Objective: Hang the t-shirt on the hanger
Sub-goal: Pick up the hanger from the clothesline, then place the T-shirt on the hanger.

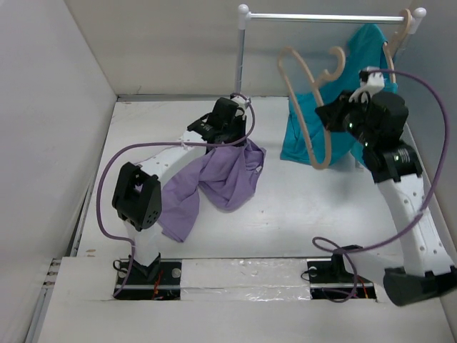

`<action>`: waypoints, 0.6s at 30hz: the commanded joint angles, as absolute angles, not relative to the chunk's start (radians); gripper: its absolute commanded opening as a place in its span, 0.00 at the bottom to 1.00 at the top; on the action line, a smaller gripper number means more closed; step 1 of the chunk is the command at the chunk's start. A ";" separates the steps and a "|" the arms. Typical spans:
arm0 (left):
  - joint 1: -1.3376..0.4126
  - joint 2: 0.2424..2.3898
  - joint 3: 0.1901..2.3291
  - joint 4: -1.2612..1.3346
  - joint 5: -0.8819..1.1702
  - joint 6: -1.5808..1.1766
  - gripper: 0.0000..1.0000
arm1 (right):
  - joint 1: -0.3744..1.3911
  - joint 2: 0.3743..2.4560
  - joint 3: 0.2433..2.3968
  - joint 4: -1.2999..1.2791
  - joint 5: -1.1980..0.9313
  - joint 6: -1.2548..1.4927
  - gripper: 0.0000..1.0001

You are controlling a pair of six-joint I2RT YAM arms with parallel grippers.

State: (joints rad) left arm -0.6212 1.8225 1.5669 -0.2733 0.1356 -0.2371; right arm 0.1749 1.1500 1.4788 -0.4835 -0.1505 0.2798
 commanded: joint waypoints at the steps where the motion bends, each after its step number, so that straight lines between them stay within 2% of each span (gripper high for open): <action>1: -0.595 1.812 1.628 -0.233 0.149 -0.264 0.00 | 0.267 0.994 1.308 -0.520 -0.222 0.373 0.00; 7: -0.575 1.835 1.667 -0.247 0.163 -0.284 0.00 | 0.368 0.741 1.143 -0.702 -0.297 0.535 0.00; 12: -0.543 1.871 1.733 -0.291 0.179 -0.299 0.00 | 0.440 0.689 1.085 -0.811 -0.305 0.592 0.00; 18: -0.543 1.824 1.733 -0.296 0.180 -0.318 0.00 | 0.462 0.744 1.029 -0.694 -0.284 0.588 0.00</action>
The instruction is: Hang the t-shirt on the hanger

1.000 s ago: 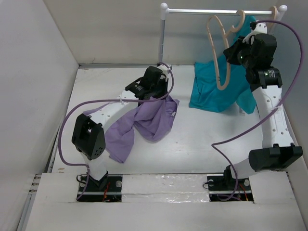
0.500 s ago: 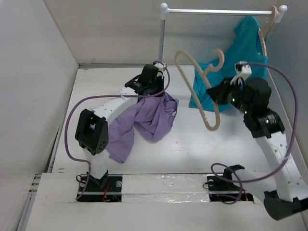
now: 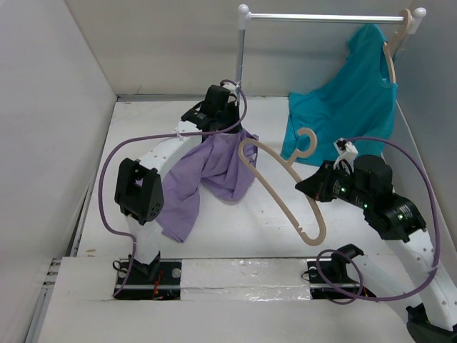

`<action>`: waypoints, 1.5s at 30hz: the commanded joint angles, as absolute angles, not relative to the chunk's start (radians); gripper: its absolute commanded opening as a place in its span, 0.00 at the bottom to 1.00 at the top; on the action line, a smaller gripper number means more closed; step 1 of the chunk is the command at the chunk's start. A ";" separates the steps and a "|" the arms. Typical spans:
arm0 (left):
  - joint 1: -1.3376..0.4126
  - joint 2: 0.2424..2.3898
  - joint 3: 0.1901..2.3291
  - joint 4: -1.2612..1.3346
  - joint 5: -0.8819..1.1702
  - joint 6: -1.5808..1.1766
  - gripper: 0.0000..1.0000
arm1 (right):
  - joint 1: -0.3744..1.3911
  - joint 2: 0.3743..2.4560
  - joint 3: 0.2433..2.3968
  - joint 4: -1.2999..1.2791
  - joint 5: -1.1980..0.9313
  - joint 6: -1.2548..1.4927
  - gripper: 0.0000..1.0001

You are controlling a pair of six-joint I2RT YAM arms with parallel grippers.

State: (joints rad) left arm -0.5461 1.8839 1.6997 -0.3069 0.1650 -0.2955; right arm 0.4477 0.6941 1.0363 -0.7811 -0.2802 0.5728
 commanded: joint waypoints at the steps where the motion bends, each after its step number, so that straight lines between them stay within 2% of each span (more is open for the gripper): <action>1: -0.543 1.792 1.721 -0.295 0.178 -0.319 0.00 | 0.472 0.761 1.044 -0.683 -0.273 0.583 0.00; 5: -0.543 1.717 1.678 -0.307 0.134 -0.301 0.00 | 0.483 0.816 1.106 -0.663 -0.186 0.537 0.00; 15: -0.543 1.674 1.654 -0.388 0.015 -0.219 0.00 | 0.492 0.864 1.285 -0.756 -0.215 0.459 0.00; 22: -0.558 1.661 1.704 -0.370 0.115 -0.224 0.00 | 0.566 0.900 1.178 -0.629 -0.259 0.512 0.00; 28: -0.558 1.625 1.750 -0.382 0.191 -0.242 0.00 | 0.649 0.949 1.164 -0.574 -0.153 0.515 0.00; 32: -0.586 1.618 1.792 -0.448 0.241 -0.213 0.00 | 0.660 0.995 1.140 -0.418 -0.146 0.528 0.00; 35: -0.586 1.600 1.818 -0.488 0.305 -0.219 0.00 | 0.702 1.040 1.163 -0.309 -0.050 0.540 0.00; 40: -0.586 1.542 1.905 -0.538 0.340 -0.213 0.00 | 0.738 1.066 1.215 -0.252 0.041 0.517 0.00; 43: -0.586 1.505 1.899 -0.487 0.452 -0.233 0.00 | 0.750 1.109 1.152 -0.073 0.052 0.520 0.00; 45: -0.586 1.483 1.872 -0.440 0.491 -0.270 0.00 | 0.750 1.149 1.063 0.151 0.066 0.520 0.00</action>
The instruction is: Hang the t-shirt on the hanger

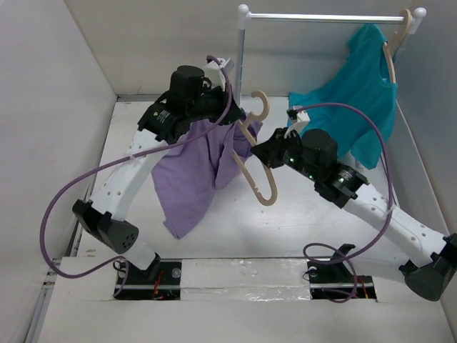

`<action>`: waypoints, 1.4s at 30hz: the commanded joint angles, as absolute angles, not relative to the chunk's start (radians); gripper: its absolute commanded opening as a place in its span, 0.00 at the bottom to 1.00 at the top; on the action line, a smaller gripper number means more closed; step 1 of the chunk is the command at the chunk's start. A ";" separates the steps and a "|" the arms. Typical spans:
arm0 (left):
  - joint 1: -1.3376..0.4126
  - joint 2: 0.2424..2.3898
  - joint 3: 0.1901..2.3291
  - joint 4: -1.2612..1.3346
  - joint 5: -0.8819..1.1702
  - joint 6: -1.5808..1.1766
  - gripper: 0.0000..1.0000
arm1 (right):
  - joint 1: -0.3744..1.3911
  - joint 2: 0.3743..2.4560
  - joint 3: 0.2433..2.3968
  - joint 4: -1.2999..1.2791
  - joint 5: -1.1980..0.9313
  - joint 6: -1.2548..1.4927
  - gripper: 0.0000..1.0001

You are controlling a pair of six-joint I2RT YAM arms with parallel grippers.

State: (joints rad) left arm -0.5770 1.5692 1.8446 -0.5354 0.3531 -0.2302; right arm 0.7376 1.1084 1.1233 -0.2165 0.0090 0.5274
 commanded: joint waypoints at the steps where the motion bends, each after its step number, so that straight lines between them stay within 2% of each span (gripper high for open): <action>1: -0.586 1.468 1.868 -0.439 0.491 -0.275 0.00 | 0.750 1.190 1.051 0.213 0.069 0.515 0.00; 5: -0.586 1.416 1.867 -0.462 0.451 -0.275 0.00 | 0.750 1.241 1.101 0.351 0.141 0.485 0.00; 11: -0.586 1.367 1.848 -0.426 0.523 -0.255 0.00 | 0.759 1.201 1.158 0.354 0.137 0.429 0.00; 12: -0.586 1.368 1.851 -0.428 0.525 -0.241 0.04 | 0.759 1.189 1.152 0.353 0.126 0.434 0.00; 14: -0.586 1.387 1.884 -0.483 0.439 -0.191 0.36 | 0.771 1.129 1.120 0.344 0.103 0.440 0.00; 15: -0.586 1.387 1.890 -0.483 0.439 -0.183 0.36 | 0.772 1.108 1.120 0.335 0.101 0.440 0.00; 16: -0.586 1.384 1.890 -0.489 0.332 -0.176 0.49 | 0.784 1.080 1.112 0.322 0.104 0.440 0.00; 18: -0.586 1.391 1.923 -0.508 0.217 -0.137 0.58 | 0.784 1.013 1.097 0.310 0.127 0.437 0.00; 19: -0.586 1.400 1.936 -0.520 0.086 -0.117 0.61 | 0.784 0.997 1.094 0.305 0.132 0.437 0.00; 21: -0.586 1.404 1.931 -0.487 -0.102 -0.110 0.63 | 0.784 0.977 1.104 0.279 0.141 0.433 0.00; 22: -0.586 1.398 1.922 -0.430 -0.195 -0.112 0.69 | 0.784 0.959 1.103 0.278 0.140 0.431 0.00; 24: -0.534 1.391 1.881 -0.365 -0.175 -0.118 0.77 | 0.775 0.945 1.107 0.278 0.130 0.437 0.00; 30: -0.503 1.440 1.870 -0.330 -0.031 -0.134 0.75 | 0.736 0.897 1.118 0.242 0.094 0.459 0.00; 31: -0.503 1.439 1.864 -0.295 0.048 -0.126 0.72 | 0.720 0.896 1.127 0.233 0.086 0.463 0.00; 36: -0.503 1.493 1.890 -0.311 0.083 -0.129 0.60 | 0.651 0.877 1.150 0.203 0.008 0.503 0.00; 38: -0.459 1.493 1.862 -0.279 0.181 -0.150 0.56 | 0.617 0.874 1.157 0.196 -0.034 0.520 0.00; 40: -0.436 1.491 1.844 -0.238 0.254 -0.189 0.56 | 0.595 0.874 1.167 0.181 -0.074 0.532 0.00; 42: -0.436 1.503 1.845 -0.229 0.271 -0.186 0.61 | 0.580 0.873 1.173 0.179 -0.113 0.543 0.00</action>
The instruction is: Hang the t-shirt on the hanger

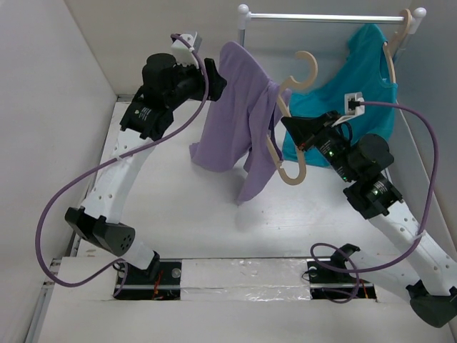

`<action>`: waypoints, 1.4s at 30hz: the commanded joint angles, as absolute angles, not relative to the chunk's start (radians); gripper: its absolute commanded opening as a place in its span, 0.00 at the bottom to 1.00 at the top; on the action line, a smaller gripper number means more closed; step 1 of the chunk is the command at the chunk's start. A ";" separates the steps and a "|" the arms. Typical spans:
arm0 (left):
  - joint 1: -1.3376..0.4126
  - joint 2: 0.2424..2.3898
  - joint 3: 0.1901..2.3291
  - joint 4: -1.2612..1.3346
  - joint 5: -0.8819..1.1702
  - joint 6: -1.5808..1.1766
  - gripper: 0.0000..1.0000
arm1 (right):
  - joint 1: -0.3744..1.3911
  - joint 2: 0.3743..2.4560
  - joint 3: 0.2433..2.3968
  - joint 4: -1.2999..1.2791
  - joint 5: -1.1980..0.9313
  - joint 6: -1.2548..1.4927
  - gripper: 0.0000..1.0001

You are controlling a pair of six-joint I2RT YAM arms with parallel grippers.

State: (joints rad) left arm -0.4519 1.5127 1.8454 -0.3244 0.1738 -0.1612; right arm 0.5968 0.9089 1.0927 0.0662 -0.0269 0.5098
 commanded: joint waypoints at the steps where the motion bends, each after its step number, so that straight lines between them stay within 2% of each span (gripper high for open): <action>1: -0.436 1.529 1.858 -0.241 0.293 -0.183 0.68 | 0.566 0.873 1.175 0.178 -0.126 0.552 0.00; 6: -0.436 1.563 1.858 -0.244 0.325 -0.163 0.69 | 0.505 0.864 1.198 0.172 -0.185 0.586 0.00; 9: -0.436 1.581 1.853 -0.232 0.368 -0.129 0.66 | 0.465 0.870 1.213 0.166 -0.242 0.609 0.00; 13: -0.425 1.612 1.878 -0.233 0.357 -0.117 0.50 | 0.399 0.870 1.207 0.192 -0.285 0.661 0.00; 20: -0.416 1.646 1.890 -0.195 0.471 -0.123 0.48 | 0.321 0.894 1.195 0.264 -0.385 0.750 0.00; 21: -0.416 1.658 1.899 -0.195 0.482 -0.123 0.43 | 0.308 0.897 1.196 0.276 -0.402 0.758 0.00; 22: -0.416 1.683 1.913 -0.189 0.494 -0.124 0.28 | 0.308 0.906 1.197 0.279 -0.409 0.765 0.00; 24: -0.416 1.719 1.977 -0.195 0.502 -0.123 0.07 | 0.299 0.913 1.193 0.288 -0.411 0.769 0.00; 25: -0.416 1.750 2.008 -0.228 0.508 -0.123 0.00 | 0.299 0.916 1.190 0.288 -0.407 0.769 0.00; 29: -0.416 1.712 1.999 -0.221 0.538 -0.133 0.00 | 0.279 0.923 1.170 0.324 -0.394 0.775 0.00; 33: -0.462 1.589 1.800 -0.175 0.538 -0.150 0.00 | 0.279 0.956 1.175 0.382 -0.353 0.769 0.00; 36: -0.462 1.508 1.662 -0.134 0.633 -0.228 0.00 | 0.290 0.972 1.187 0.416 -0.307 0.739 0.00; 39: -0.462 1.418 1.525 -0.057 0.701 -0.303 0.00 | 0.340 0.982 1.200 0.433 -0.204 0.683 0.00; 42: -0.462 1.373 1.500 -0.078 0.759 -0.310 0.00 | 0.447 1.014 1.215 0.443 -0.042 0.585 0.00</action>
